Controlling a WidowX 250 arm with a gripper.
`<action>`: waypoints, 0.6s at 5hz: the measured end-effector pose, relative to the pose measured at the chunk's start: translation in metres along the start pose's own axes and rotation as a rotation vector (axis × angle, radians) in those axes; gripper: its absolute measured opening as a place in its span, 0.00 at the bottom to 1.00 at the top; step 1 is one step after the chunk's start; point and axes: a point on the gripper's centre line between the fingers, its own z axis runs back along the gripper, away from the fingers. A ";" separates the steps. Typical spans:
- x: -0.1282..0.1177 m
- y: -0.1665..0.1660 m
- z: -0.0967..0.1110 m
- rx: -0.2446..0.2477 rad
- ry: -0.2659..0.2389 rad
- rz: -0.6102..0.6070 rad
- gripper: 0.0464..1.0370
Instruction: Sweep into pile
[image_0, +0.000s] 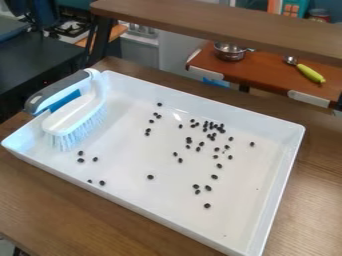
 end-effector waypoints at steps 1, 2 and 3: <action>-0.001 0.002 -0.010 -0.014 0.023 0.008 0.96; 0.007 0.002 -0.041 0.021 0.059 0.030 0.96; 0.011 0.011 -0.060 0.068 0.080 0.045 0.96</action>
